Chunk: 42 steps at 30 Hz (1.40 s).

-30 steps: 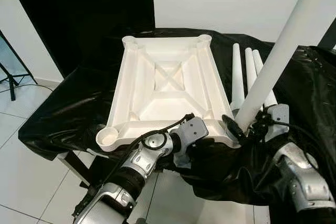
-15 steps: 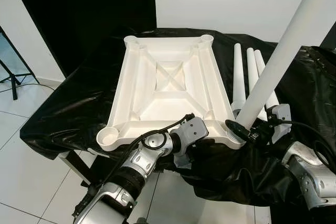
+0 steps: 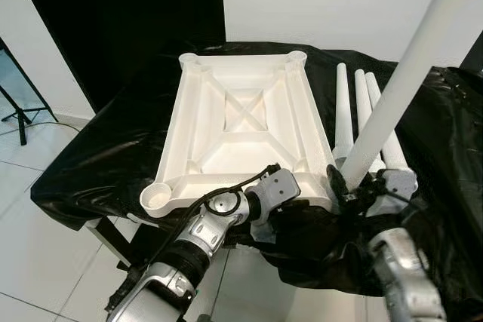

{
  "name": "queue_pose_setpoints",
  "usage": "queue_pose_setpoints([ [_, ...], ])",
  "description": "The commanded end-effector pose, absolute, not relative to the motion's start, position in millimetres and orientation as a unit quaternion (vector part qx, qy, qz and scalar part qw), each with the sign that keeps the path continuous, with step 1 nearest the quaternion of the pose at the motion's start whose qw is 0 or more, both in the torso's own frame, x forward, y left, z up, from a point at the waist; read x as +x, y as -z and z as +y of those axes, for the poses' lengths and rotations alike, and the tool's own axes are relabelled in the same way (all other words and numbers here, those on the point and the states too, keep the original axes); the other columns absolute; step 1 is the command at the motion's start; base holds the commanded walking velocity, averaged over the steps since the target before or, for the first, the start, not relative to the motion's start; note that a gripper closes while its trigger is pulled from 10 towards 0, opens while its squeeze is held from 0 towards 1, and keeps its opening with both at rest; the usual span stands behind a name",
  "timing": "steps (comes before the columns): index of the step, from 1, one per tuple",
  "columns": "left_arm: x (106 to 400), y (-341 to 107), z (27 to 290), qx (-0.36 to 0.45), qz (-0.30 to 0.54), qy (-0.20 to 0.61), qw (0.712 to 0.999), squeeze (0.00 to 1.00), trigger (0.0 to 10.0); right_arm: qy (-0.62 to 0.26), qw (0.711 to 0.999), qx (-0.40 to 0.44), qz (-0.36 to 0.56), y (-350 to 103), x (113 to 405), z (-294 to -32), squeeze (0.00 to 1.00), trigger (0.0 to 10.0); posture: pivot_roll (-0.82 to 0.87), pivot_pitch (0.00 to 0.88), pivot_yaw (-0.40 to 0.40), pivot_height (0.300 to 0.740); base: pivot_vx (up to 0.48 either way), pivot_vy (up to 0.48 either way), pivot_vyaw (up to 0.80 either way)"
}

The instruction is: Building children table

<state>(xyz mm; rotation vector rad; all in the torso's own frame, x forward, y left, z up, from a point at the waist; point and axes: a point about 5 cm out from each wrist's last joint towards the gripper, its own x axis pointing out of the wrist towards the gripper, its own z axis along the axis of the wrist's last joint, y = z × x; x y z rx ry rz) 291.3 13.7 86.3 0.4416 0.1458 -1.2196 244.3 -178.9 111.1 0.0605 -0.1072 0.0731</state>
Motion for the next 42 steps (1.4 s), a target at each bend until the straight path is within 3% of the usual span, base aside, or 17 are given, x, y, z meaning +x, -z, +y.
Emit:
queue_pose_setpoints([
  [1,280.5,-56.2,28.1,0.214,0.143,0.577,0.775,0.00,10.0,0.041,0.999,0.026,-0.022,-98.9,239.7,-199.1,0.00,0.0,0.20,0.000,-0.006,0.740,0.000,0.000,0.00],
  [8,280.9,-56.5,27.7,0.215,0.142,0.578,0.775,0.00,10.0,0.042,0.999,0.011,-0.025,-100.3,242.8,-197.6,0.00,0.0,0.20,0.000,-0.009,0.740,0.000,0.000,0.00],
  [9,280.9,-56.7,27.2,0.214,0.142,0.578,0.775,0.00,10.0,0.022,0.999,0.010,-0.027,-100.5,243.7,-192.9,0.00,10.0,0.20,0.000,-0.010,0.740,0.000,0.000,0.00],
  [10,280.9,-56.7,27.2,0.214,0.142,0.578,0.775,0.00,10.0,0.022,0.999,0.010,-0.027,-100.5,243.7,-192.9,0.00,10.0,0.20,0.000,-0.010,0.740,0.000,0.000,0.00],
  [11,280.5,-56.5,26.7,0.213,0.142,0.578,0.775,0.00,10.0,-0.001,0.999,0.016,-0.032,-102.5,244.8,-188.9,1.00,10.0,0.19,0.000,-0.010,0.740,0.000,0.000,0.00],
  [18,278.6,-55.1,25.7,0.211,0.143,0.580,0.773,0.00,10.0,-0.059,0.998,0.015,-0.035,-109.3,250.7,-187.7,1.00,10.0,0.19,0.000,-0.009,0.740,0.000,0.000,0.00],
  [19,278.6,-55.2,25.4,0.211,0.143,0.581,0.773,0.00,10.0,-0.097,0.995,0.003,-0.032,-112.1,253.6,-189.4,0.00,10.0,0.19,0.000,-0.008,0.740,0.000,0.000,0.00],
  [25,279.3,-55.9,25.2,0.211,0.141,0.581,0.774,0.00,10.0,-0.184,0.983,-0.016,-0.013,-114.9,256.7,-191.6,0.00,10.0,0.19,0.000,-0.008,0.740,0.000,0.000,0.00],
  [30,279.2,-56.8,24.7,0.212,0.137,0.585,0.771,0.00,10.0,-0.336,0.939,-0.066,0.027,-120.9,255.6,-197.0,0.00,10.0,0.18,0.000,-0.006,0.740,0.000,0.000,0.00],
  [35,279.2,-57.4,24.3,0.211,0.135,0.584,0.772,0.00,10.0,-0.371,0.923,-0.085,0.048,-118.2,254.7,-200.7,0.00,10.0,0.19,0.000,-0.012,0.740,0.000,0.000,0.00],
  [36,279.1,-57.3,24.4,0.211,0.135,0.584,0.772,0.00,10.0,-0.376,0.921,-0.086,0.050,-118.0,254.7,-201.5,0.00,5.9,0.19,0.000,-0.012,0.740,0.000,0.000,0.00],
  [37,278.9,-57.2,24.6,0.211,0.135,0.583,0.773,0.00,10.0,-0.381,0.919,-0.082,0.052,-118.1,254.4,-202.8,0.00,0.4,0.19,0.000,-0.012,0.740,0.000,0.000,0.00],
  [42,278.8,-56.4,26.0,0.211,0.136,0.582,0.774,0.00,10.0,-0.391,0.916,-0.068,0.056,-116.2,251.2,-204.5,0.00,0.0,0.20,0.000,-0.013,0.740,0.000,0.000,0.00],
])
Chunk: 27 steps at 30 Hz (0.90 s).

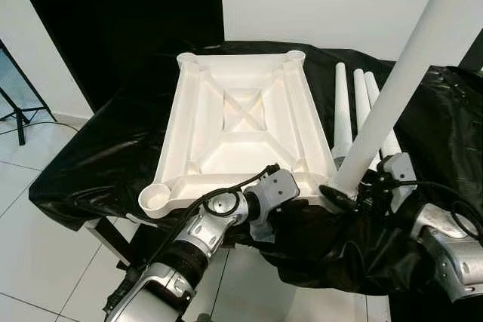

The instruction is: Building children table

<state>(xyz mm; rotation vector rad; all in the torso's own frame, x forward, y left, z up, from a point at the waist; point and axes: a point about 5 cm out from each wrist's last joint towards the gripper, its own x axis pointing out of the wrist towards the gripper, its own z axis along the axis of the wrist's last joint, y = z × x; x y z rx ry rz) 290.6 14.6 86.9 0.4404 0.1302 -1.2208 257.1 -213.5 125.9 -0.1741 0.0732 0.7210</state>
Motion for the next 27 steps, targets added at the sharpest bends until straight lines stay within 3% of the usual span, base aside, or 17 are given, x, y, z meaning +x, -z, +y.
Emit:
queue_pose_setpoints([
  [1,278.8,-56.4,26.0,0.211,0.136,0.582,0.774,0.00,10.0,-0.391,0.916,-0.068,0.056,-116.2,251.2,-204.5,0.00,0.0,0.20,0.000,-0.013,0.740,0.000,0.000,0.00],
  [8,278.8,-56.6,26.0,0.209,0.137,0.581,0.775,0.00,10.0,-0.328,0.944,-0.010,0.036,-106.6,245.4,-190.1,0.00,0.0,0.20,0.000,-0.015,0.740,0.000,0.000,0.00],
  [10,279.2,-57.0,24.8,0.206,0.137,0.580,0.776,0.00,10.0,-0.203,0.979,0.030,0.010,-97.3,242.3,-183.7,0.00,0.0,0.20,0.000,-0.017,0.740,0.000,0.000,0.00],
  [11,279.2,-57.0,24.8,0.206,0.137,0.580,0.776,0.00,10.0,-0.203,0.979,0.030,0.010,-97.3,242.3,-183.7,0.00,0.0,0.20,0.000,-0.017,0.740,0.000,0.000,0.00],
  [12,279.3,-57.2,24.5,0.205,0.137,0.580,0.776,0.00,10.0,-0.132,0.990,0.046,-0.002,-94.6,240.8,-184.9,0.00,0.0,0.20,0.000,-0.017,0.740,0.000,0.000,0.00],
  [14,279.3,-57.2,24.5,0.205,0.137,0.580,0.776,0.00,10.0,-0.132,0.990,0.046,-0.002,-94.6,240.8,-184.9,0.00,0.0,0.20,0.000,-0.017,0.740,0.000,0.000,0.00],
  [15,279.4,-57.3,24.3,0.204,0.137,0.580,0.777,0.00,10.0,-0.064,0.996,0.056,-0.008,-92.0,239.5,-188.7,0.00,0.0,0.20,0.000,-0.015,0.740,0.000,0.000,0.00],
  [18,279.0,-57.4,24.3,0.203,0.137,0.580,0.777,0.00,10.0,0.009,0.999,0.050,-0.016,-90.8,239.1,-194.8,0.00,0.0,0.20,0.000,-0.012,0.740,0.000,0.000,0.00],
  [22,278.7,-57.3,24.4,0.203,0.137,0.581,0.776,0.00,10.0,0.014,0.999,0.047,-0.016,-91.0,240.1,-195.4,0.00,0.0,0.20,0.000,-0.011,0.740,0.000,0.000,0.00],
  [23,278.6,-57.3,24.6,0.203,0.137,0.582,0.776,0.00,10.0,0.001,0.999,0.047,-0.013,-91.2,240.8,-192.8,0.00,2.6,0.20,0.000,-0.011,0.740,0.000,0.000,0.00],
  [25,278.6,-57.3,24.6,0.204,0.137,0.582,0.775,0.00,10.0,-0.009,0.999,0.046,-0.011,-91.5,241.3,-190.8,0.00,2.6,0.20,0.000,-0.011,0.740,0.000,0.000,0.00],
  [26,278.7,-57.4,24.8,0.204,0.137,0.582,0.775,0.00,10.0,-0.021,0.999,0.034,-0.009,-92.4,242.1,-188.4,0.00,10.0,0.20,0.000,-0.012,0.740,0.000,0.000,0.00],
  [27,278.8,-57.5,24.9,0.204,0.137,0.582,0.776,0.00,10.0,-0.027,0.999,0.025,-0.008,-93.0,242.7,-186.9,0.00,10.0,0.20,0.000,-0.012,0.740,0.000,0.000,0.00],
])
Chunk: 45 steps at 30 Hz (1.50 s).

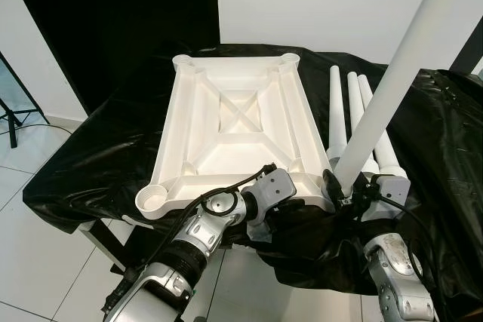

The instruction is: Building children table

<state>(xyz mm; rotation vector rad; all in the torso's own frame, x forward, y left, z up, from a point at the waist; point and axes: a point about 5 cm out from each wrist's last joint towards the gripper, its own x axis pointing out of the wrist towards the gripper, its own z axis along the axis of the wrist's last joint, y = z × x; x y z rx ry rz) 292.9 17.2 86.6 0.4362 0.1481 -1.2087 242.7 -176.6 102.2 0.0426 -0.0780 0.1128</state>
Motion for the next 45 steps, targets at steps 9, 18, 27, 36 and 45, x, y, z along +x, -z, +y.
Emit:
queue_pose_setpoints([
  [9,277.3,-56.6,23.5,0.201,0.139,0.583,0.775,0.00,10.0,-0.168,0.985,-0.034,0.001,-105.9,253.3,-193.9,0.00,10.0,0.19,0.000,-0.015,0.740,0.000,0.000,0.00],
  [18,277.3,-56.2,22.8,0.202,0.139,0.584,0.774,0.00,10.0,-0.285,0.957,-0.036,0.027,-118.2,256.9,-204.6,0.00,10.0,0.19,0.000,-0.014,0.740,0.000,0.000,0.00],
  [27,277.1,-55.9,23.9,0.202,0.139,0.583,0.775,0.00,10.0,-0.336,0.938,-0.045,0.068,-118.4,259.1,-215.9,0.00,0.0,0.20,0.000,-0.019,0.740,0.000,0.000,0.00],
  [36,276.5,-55.7,24.4,0.201,0.139,0.582,0.775,0.00,10.0,-0.246,0.969,0.003,0.032,-108.4,254.8,-200.3,0.00,0.0,0.19,0.000,-0.019,0.740,0.000,0.000,0.00],
  [45,276.5,-56.3,23.3,0.203,0.137,0.585,0.773,0.00,10.0,0.007,0.999,0.038,-0.028,-100.5,243.6,-200.2,0.00,0.0,0.19,0.000,-0.013,0.740,0.000,0.000,0.00],
])
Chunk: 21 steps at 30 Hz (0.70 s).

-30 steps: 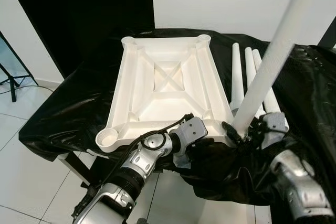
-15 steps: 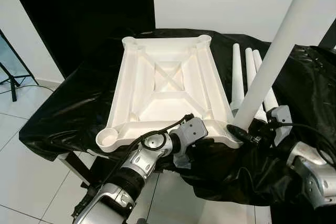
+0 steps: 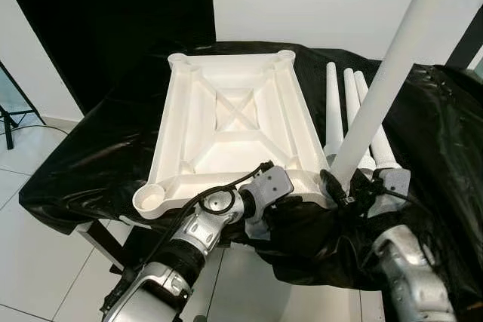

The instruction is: Building children table

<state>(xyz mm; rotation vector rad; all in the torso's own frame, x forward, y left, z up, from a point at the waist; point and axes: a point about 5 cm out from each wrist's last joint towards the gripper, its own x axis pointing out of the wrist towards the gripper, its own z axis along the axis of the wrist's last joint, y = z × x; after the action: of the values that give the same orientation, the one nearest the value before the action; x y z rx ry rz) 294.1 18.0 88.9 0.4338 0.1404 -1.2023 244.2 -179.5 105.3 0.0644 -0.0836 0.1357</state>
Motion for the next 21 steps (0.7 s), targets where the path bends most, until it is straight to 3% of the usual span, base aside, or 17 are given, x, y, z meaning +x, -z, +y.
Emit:
queue_pose_setpoints([
  [1,276.5,-56.3,23.4,0.204,0.137,0.586,0.772,0.00,10.0,0.013,0.999,0.039,-0.028,-100.3,243.4,-199.1,0.00,0.0,0.19,0.000,-0.013,0.740,0.000,0.000,0.00],
  [9,278.2,-58.4,22.4,0.204,0.135,0.586,0.772,0.00,10.0,0.005,0.999,0.021,-0.032,-104.6,252.8,-199.7,0.00,0.0,0.19,0.000,-0.015,0.740,0.000,0.000,0.00],
  [10,278.2,-58.3,22.3,0.204,0.135,0.586,0.773,0.00,10.0,-0.008,0.999,0.016,-0.028,-104.0,253.3,-196.9,0.00,10.0,0.19,0.000,-0.016,0.740,0.000,0.000,0.00],
  [13,277.8,-57.9,22.7,0.203,0.136,0.585,0.773,0.00,10.0,-0.041,0.999,0.006,-0.019,-102.6,253.4,-190.2,0.00,10.0,0.19,0.000,-0.016,0.740,0.000,0.000,0.00],
  [14,277.1,-57.1,23.5,0.203,0.136,0.585,0.774,0.00,10.0,-0.066,0.997,0.010,-0.026,-105.3,252.8,-189.4,1.00,10.0,0.19,0.000,-0.016,0.740,0.000,0.000,0.00],
  [21,276.5,-56.3,23.8,0.201,0.138,0.584,0.774,0.00,10.0,-0.106,0.994,0.000,-0.032,-112.7,255.9,-196.2,1.00,10.0,0.19,0.000,-0.021,0.740,0.000,0.000,0.00],
])
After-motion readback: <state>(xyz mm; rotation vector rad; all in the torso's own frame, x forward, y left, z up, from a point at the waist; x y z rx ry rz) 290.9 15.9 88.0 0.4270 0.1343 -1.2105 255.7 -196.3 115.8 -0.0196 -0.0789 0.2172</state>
